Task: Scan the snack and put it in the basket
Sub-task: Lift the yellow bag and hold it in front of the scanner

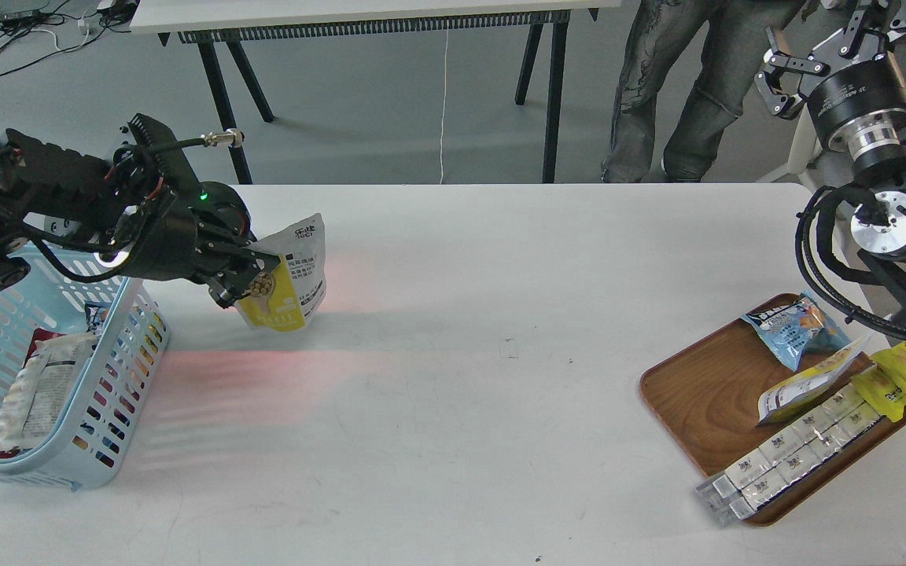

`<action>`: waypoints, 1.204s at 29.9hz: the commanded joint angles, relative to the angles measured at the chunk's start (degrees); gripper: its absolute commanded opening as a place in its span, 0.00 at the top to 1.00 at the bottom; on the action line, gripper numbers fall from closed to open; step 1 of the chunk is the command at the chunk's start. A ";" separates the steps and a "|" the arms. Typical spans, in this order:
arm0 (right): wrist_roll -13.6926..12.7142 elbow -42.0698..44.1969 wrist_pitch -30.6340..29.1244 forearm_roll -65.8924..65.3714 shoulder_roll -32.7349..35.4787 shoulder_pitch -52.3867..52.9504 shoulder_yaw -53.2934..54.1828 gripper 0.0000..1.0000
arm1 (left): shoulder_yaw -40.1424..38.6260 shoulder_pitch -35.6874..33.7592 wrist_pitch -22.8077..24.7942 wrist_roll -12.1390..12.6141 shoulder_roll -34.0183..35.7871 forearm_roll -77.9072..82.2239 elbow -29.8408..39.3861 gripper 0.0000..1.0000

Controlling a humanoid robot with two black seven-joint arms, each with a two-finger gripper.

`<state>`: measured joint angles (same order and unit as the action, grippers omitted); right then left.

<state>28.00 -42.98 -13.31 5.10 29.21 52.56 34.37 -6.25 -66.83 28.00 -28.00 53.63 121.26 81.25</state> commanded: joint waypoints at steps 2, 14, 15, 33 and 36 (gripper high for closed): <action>0.00 0.09 0.04 0.00 0.06 -0.01 0.26 0.00 | -0.70 -0.31 0.00 0.00 0.25 0.11 0.66 1.00; 0.00 0.09 0.04 0.00 0.06 -0.01 0.35 0.00 | -3.33 -2.34 0.00 0.00 0.16 -0.15 2.16 1.00; 0.00 0.09 0.04 0.00 0.06 -0.01 0.35 0.00 | -3.33 -2.51 0.00 0.00 0.25 -0.06 2.16 1.00; 0.00 0.00 -0.05 0.00 0.15 -0.09 0.35 0.00 | -2.54 -1.11 0.00 0.00 3.32 0.20 1.02 1.00; 0.00 0.00 0.04 0.00 0.15 -0.09 0.35 0.00 | -2.54 -0.23 0.00 0.00 3.50 0.37 0.14 1.00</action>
<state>28.00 -42.98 -13.34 5.10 29.36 52.55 34.72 -8.82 -67.82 28.00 -28.00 56.92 121.50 82.13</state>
